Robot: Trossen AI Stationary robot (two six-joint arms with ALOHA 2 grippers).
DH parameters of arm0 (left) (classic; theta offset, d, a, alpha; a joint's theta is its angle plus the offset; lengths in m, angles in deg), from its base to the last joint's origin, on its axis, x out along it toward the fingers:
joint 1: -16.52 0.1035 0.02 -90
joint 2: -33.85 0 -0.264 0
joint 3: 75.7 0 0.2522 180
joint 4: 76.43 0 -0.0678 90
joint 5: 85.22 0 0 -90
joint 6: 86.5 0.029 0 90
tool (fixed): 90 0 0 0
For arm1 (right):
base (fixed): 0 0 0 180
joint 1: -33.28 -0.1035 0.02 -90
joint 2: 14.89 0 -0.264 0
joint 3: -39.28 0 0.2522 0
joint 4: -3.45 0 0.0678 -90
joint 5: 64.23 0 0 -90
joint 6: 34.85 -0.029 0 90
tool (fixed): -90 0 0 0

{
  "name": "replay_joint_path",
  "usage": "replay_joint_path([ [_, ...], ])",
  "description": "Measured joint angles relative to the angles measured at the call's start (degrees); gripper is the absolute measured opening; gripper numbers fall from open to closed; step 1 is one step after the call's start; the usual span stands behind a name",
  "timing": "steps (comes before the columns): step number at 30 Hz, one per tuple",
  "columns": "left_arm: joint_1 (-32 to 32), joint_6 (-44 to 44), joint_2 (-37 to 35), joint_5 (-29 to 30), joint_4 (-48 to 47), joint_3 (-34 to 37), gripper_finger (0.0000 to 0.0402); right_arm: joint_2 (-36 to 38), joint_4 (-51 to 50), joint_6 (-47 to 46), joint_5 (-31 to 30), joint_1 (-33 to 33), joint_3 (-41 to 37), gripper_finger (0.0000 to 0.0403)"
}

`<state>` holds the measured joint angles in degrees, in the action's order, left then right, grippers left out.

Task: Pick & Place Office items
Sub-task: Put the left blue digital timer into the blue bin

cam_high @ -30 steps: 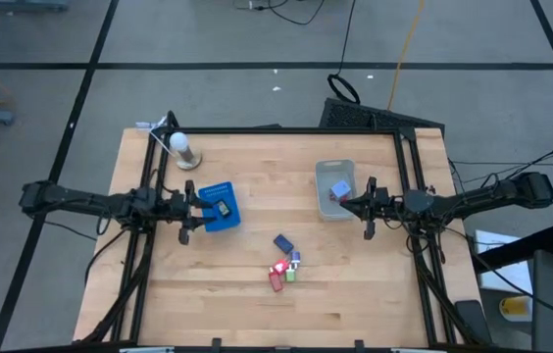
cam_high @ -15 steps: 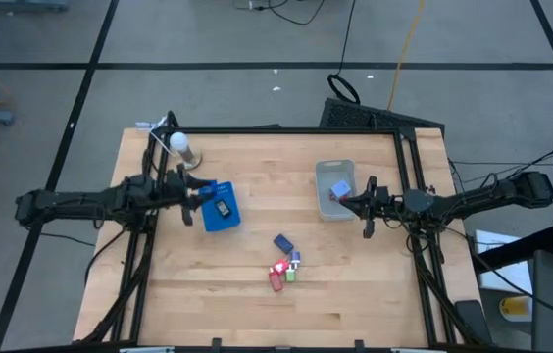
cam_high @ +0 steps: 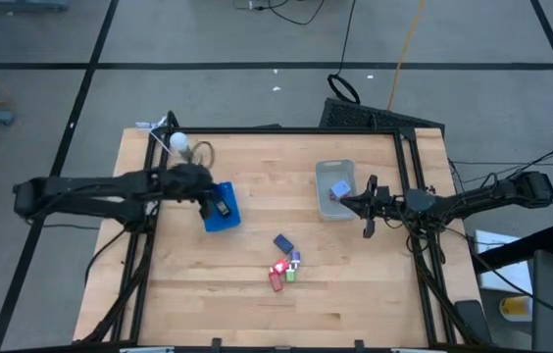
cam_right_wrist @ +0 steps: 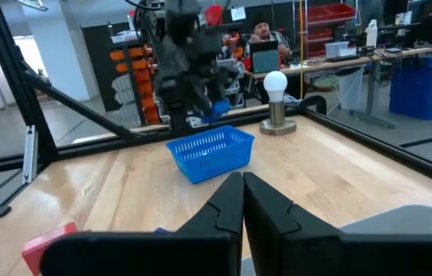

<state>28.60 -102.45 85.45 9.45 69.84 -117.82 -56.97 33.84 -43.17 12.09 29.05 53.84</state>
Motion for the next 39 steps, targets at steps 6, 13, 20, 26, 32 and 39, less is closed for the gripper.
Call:
replay_joint_path([
  [6,-3.01,-1.26,9.69,0.94,2.43,0.09,0.0153,-0.13,-0.25,0.02,0.20,0.00,0.00,0.0004],
  [13,-3.76,-2.56,15.30,0.98,4.95,0.09,0.0153,-0.80,-0.04,0.00,0.20,0.00,0.00,0.0004],
  [20,-3.76,-3.05,18.29,-0.05,4.88,0.09,0.0153,-0.92,0.23,0.00,0.20,0.00,0.00,0.0004],
  [26,-3.76,-3.27,20.82,-1.18,5.09,0.09,0.0153,-0.92,0.21,-0.42,0.20,0.00,0.00,0.0004],
  [32,-3.76,-4.94,21.56,-2.04,5.68,0.09,0.0154,-0.92,0.21,-0.85,0.22,0.00,0.00,0.0004],
  [39,-3.76,-4.04,19.29,-3.48,4.15,-2.04,0.0322,-0.92,0.22,-1.49,0.22,0.00,0.00,0.0004],
])
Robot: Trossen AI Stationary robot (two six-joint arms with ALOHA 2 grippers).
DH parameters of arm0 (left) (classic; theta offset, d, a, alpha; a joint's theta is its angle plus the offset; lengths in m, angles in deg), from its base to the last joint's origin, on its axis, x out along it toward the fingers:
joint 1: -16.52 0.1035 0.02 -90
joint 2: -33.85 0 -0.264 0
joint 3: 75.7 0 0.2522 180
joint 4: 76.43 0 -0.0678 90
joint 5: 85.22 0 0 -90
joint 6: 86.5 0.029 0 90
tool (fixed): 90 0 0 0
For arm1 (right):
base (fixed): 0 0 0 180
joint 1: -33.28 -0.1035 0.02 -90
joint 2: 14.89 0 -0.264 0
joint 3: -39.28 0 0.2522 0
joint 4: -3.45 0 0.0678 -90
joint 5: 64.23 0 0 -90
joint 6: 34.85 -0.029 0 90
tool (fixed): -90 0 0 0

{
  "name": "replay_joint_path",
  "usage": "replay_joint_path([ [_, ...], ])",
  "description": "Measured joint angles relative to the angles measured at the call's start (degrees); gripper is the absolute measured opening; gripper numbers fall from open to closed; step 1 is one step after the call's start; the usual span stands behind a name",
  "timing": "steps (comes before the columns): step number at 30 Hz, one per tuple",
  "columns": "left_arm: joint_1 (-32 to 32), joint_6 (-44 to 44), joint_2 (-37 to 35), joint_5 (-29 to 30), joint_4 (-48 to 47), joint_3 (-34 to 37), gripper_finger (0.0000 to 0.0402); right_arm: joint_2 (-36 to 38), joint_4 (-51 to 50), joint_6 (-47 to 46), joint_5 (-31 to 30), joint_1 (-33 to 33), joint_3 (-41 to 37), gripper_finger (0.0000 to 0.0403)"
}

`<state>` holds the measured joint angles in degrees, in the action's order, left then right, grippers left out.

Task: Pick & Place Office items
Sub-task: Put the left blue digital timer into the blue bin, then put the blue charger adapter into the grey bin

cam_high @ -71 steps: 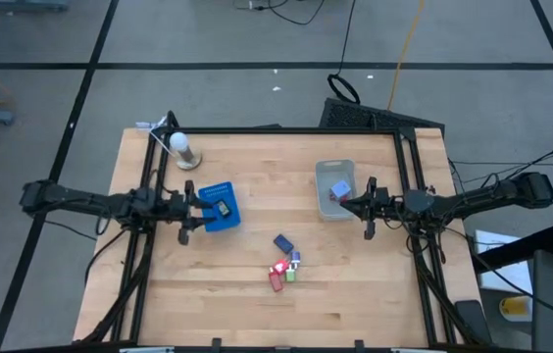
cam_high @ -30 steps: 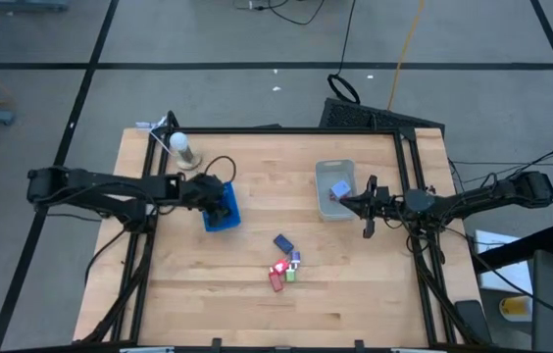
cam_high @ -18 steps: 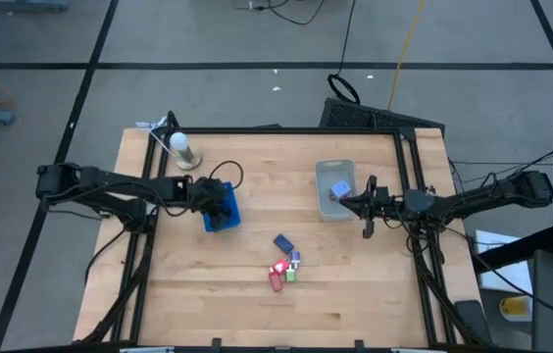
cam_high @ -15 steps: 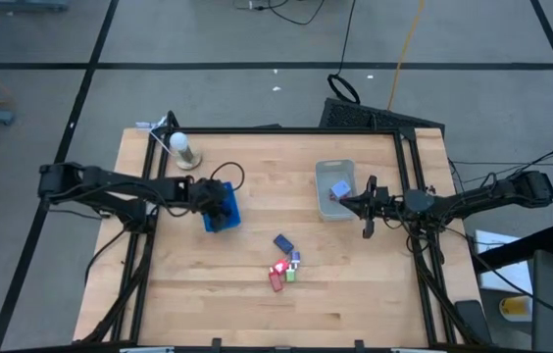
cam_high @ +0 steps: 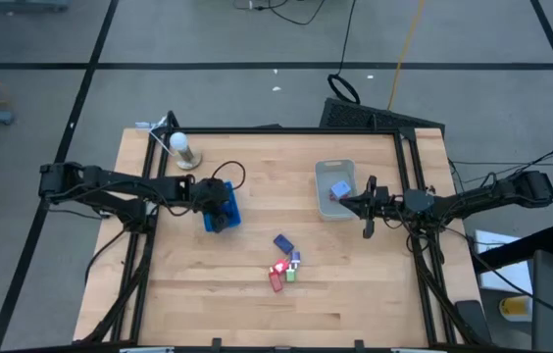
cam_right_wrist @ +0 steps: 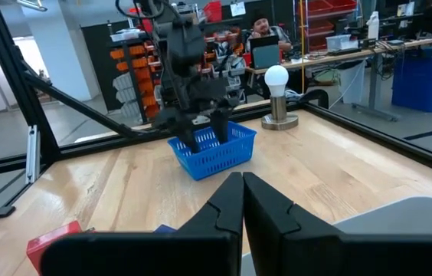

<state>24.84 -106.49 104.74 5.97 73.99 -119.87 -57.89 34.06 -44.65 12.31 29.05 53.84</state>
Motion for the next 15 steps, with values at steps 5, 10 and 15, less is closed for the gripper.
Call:
replay_joint_path([
  [5,-1.99,4.72,-5.94,0.11,-1.79,-4.69,0.0381,0.00,-0.01,-0.02,0.00,0.00,0.00,0.0004],
  [10,-5.86,14.17,-15.68,6.35,7.58,-5.45,0.0352,0.00,-0.01,-0.02,-0.06,0.00,0.00,0.0004],
  [15,-7.84,18.97,-19.47,8.16,10.93,-5.14,0.0281,0.01,0.11,-0.01,-0.12,0.00,0.00,0.0004],
])
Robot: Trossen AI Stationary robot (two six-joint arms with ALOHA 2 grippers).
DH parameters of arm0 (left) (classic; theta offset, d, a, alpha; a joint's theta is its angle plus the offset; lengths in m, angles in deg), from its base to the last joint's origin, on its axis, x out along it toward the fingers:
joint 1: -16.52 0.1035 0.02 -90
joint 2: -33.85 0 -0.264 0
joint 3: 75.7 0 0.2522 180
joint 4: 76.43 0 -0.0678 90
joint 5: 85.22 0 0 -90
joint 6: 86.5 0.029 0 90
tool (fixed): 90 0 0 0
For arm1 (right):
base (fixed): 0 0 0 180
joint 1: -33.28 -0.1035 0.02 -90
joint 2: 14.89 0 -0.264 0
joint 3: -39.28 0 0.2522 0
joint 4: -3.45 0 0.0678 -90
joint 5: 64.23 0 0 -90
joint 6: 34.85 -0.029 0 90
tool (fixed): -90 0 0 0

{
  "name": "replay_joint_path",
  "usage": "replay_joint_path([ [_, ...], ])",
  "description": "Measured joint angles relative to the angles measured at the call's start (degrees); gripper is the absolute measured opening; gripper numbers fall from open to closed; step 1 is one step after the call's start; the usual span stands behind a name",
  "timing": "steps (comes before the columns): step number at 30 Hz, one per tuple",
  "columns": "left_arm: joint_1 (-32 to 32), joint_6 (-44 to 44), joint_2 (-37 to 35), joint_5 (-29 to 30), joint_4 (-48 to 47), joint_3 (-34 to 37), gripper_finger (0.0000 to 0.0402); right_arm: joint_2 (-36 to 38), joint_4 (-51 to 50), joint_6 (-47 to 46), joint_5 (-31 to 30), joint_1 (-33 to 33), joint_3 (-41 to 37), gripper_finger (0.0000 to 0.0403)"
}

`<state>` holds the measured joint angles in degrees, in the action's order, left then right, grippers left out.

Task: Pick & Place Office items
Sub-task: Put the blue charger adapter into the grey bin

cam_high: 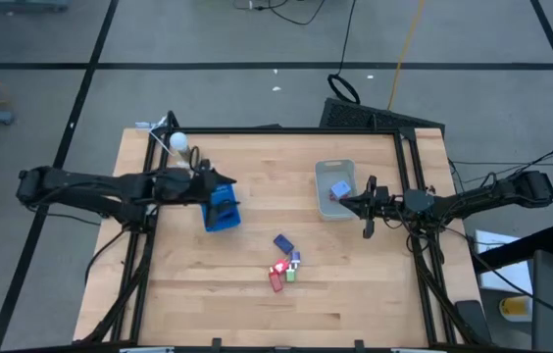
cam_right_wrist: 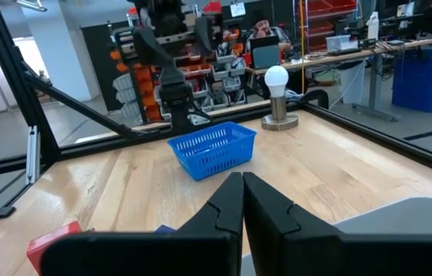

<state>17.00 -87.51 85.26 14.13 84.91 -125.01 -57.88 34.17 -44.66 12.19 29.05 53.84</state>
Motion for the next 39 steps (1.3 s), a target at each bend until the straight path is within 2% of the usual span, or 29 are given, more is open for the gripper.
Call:
replay_joint_path([
  [2,-0.84,0.61,-0.91,0.34,0.86,0.04,0.0239,-0.01,-0.11,-0.01,-0.03,0.00,0.00,0.0004],
  [10,-2.18,0.79,-1.13,1.35,11.41,4.52,0.0028,-0.03,-0.03,0.10,-0.10,0.00,0.00,0.0004],
  [11,-2.37,0.84,-1.11,1.35,13.70,5.99,0.0015,-0.03,-0.01,0.14,-0.10,0.00,0.00,0.0004],
  [15,-2.20,2.62,-2.18,1.31,21.34,12.22,0.0015,-0.03,-0.03,0.16,-0.10,0.00,0.00,0.0004],
  [21,1.02,-0.12,-11.36,2.04,21.79,20.03,0.0005,-0.03,-0.10,0.18,-0.10,0.00,0.00,0.0004],
  [27,1.68,-1.66,-20.44,-1.84,21.63,26.51,0.0004,-0.03,-0.10,0.21,-0.24,0.00,0.00,0.0004],
  [32,1.25,0.02,-22.95,-1.51,22.24,30.47,0.0002,-0.06,-0.14,0.43,-4.42,-0.01,0.00,0.0004],
  [36,1.27,4.48,-23.12,-1.70,25.66,34.69,0.0002,-0.08,-0.23,0.43,-4.43,-0.02,0.00,0.0004],
  [39,1.95,5.40,-22.99,-1.85,25.69,34.79,0.0003,-0.23,-0.69,0.43,-4.51,-0.02,0.00,0.0004],
])
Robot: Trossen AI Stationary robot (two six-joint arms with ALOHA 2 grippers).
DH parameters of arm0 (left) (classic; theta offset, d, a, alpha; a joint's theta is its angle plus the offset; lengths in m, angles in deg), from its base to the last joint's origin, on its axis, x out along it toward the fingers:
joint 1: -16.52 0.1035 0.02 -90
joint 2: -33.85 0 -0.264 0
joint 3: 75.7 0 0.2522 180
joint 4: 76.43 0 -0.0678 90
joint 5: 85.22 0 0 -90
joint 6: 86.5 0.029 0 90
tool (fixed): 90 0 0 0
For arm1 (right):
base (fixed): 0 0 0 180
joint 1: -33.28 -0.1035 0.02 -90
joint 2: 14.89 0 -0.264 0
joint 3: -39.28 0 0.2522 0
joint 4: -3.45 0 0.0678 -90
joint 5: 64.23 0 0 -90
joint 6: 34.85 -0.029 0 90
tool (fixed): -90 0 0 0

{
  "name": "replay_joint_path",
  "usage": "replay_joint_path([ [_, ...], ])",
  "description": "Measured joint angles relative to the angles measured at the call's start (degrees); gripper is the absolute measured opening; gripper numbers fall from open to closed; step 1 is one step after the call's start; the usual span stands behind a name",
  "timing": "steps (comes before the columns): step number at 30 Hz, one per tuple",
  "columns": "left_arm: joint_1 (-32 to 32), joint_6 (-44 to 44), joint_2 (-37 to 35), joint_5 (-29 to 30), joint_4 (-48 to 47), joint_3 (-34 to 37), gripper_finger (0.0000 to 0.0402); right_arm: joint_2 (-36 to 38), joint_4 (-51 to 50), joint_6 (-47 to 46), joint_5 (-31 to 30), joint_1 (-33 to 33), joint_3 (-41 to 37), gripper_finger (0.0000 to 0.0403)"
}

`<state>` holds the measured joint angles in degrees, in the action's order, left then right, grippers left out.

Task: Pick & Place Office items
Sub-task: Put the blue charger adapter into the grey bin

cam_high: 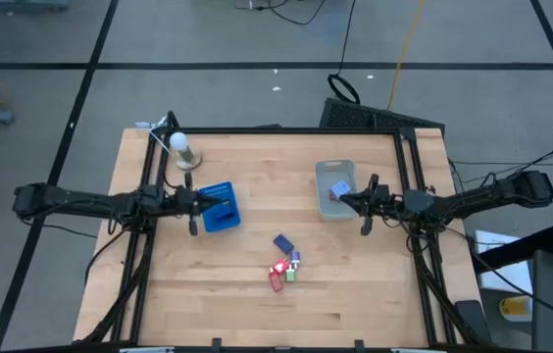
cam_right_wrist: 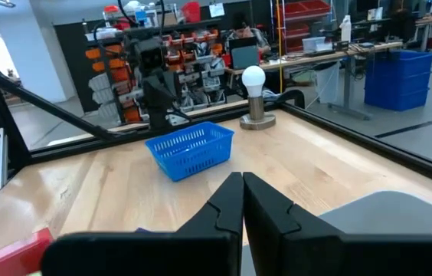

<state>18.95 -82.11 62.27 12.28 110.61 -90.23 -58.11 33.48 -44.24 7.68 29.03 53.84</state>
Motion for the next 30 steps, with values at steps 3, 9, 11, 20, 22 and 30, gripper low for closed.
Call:
replay_joint_path([
  [3,0.58,0.06,-0.04,-0.88,-0.12,-0.10,0.0006,-0.96,0.15,-0.28,0.04,0.00,0.00,0.0004],
  [9,1.53,0.21,0.03,-5.07,-0.44,-0.08,0.0007,-4.33,1.55,-0.35,-0.07,0.00,0.00,0.0004],
  [11,1.86,0.02,0.07,-4.94,-0.44,-0.08,0.0010,-5.53,2.50,-0.47,0.15,0.00,0.00,0.0004],
  [20,2.52,-1.37,0.05,-5.20,0.50,-0.08,0.0012,-9.25,6.18,-1.97,3.08,0.00,0.00,0.0004],
  [22,2.31,0.03,0.07,-5.91,0.50,-0.08,0.0011,-10.17,6.14,-1.95,3.06,0.00,-0.02,0.0004],
  [30,3.49,2.07,0.07,-3.59,1.97,-0.08,0.0014,-15.47,7.80,-4.96,1.62,0.42,0.29,0.0004],
])
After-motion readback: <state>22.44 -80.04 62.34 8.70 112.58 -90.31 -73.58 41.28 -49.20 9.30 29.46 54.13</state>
